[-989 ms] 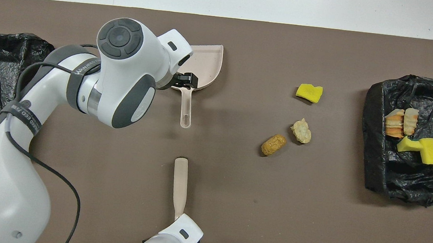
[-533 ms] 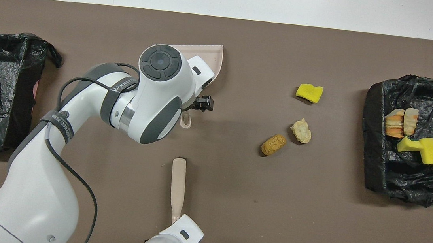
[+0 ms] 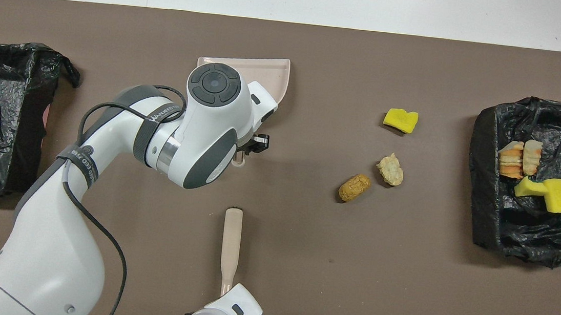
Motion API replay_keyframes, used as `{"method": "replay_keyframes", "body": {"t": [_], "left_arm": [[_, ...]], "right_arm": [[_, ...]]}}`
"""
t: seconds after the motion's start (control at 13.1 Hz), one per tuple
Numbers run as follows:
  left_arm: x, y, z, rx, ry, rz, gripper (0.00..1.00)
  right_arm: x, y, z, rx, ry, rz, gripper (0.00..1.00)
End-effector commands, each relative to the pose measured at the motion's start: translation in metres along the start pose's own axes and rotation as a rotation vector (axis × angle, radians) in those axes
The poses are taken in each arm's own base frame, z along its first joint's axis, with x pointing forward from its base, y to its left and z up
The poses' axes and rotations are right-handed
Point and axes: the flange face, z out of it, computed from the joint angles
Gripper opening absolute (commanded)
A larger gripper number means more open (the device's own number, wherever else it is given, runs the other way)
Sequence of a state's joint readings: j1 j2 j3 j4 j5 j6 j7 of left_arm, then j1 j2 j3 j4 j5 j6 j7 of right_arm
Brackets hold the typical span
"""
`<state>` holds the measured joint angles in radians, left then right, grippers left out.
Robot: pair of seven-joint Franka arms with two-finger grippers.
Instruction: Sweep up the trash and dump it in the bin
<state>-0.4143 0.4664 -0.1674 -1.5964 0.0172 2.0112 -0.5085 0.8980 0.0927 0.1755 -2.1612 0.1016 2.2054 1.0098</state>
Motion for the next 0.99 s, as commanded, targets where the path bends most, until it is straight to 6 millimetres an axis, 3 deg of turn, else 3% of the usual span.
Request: {"method": "replay_keyframes", "body": {"t": [0.0,0.23,0.3,0.46,0.61,0.68,0.91], "left_arm": [[0.003,-0.009,-0.01,0.031,0.023,0.007,0.0],[0.008,-0.032,-0.044,0.082,0.082,0.265,0.0],[0.015,-0.056,-0.055,0.086,0.082,0.303,0.0],[0.015,-0.07,-0.069,0.096,0.072,0.405,0.0],[0.006,-0.085,-0.091,0.11,0.059,0.565,0.0],[0.004,-0.102,-0.1,0.119,0.048,0.631,0.0],[-0.017,-0.13,-0.109,0.136,0.011,0.878,0.0]], "right_arm": [[-0.011,0.012,-0.027,0.014,-0.001,0.081,0.0],[-0.003,0.037,-0.057,-0.011,-0.009,0.161,0.0],[0.004,0.047,-0.059,-0.031,-0.022,0.191,0.0],[0.035,0.072,-0.054,-0.05,-0.028,0.26,0.0],[0.043,0.081,-0.052,-0.069,-0.027,0.278,0.0],[0.054,0.093,-0.048,-0.094,-0.017,0.294,0.0],[0.095,0.13,-0.042,-0.16,0.037,0.338,0.0]]}}
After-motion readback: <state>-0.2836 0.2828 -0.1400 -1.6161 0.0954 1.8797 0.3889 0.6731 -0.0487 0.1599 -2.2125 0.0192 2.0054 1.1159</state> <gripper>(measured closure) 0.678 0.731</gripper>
